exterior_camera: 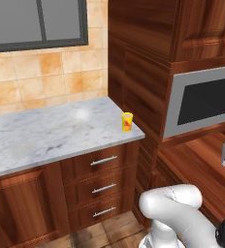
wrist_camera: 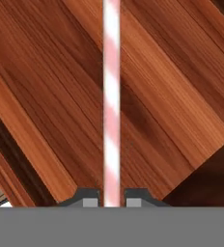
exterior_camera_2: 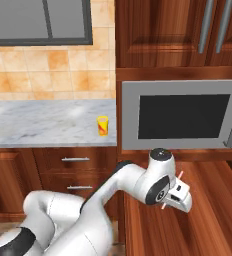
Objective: Pick up the straw from the right drawer and put it inside the smoothie cup.
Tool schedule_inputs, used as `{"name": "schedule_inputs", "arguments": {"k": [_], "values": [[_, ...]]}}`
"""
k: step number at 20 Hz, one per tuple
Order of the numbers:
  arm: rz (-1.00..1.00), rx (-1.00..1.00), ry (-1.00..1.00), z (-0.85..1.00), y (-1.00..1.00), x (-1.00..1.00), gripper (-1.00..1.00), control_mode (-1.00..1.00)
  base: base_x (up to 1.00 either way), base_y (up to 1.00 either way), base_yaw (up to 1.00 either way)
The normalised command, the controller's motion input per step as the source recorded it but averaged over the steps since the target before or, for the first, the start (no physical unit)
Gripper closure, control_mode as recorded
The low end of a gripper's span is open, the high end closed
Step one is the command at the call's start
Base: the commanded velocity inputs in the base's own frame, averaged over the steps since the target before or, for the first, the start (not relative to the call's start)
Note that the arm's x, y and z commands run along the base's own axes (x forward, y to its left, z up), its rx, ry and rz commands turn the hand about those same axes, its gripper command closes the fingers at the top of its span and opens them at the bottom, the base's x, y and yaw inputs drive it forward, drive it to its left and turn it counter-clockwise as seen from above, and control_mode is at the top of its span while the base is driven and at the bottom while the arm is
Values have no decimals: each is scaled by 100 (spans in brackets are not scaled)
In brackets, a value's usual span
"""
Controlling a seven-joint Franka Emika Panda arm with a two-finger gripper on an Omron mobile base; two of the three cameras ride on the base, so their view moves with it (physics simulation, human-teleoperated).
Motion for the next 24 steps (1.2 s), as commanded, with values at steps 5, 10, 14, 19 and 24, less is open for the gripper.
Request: {"name": "schedule_inputs", "arguments": {"k": [5,10,14,19,24], "values": [[0,-1,0,100,100,-28,100,-100,0,0,0],[0,-3,-5,96,100,-11,100,-100,0,0,0],[0,0,-19,58,94,-18,100,-100,0,0,0],[1,0,-3,0,8,0,100,-100,0,0,0],[0,0,0,0,0,0,100,-100,0,0,0]]}}
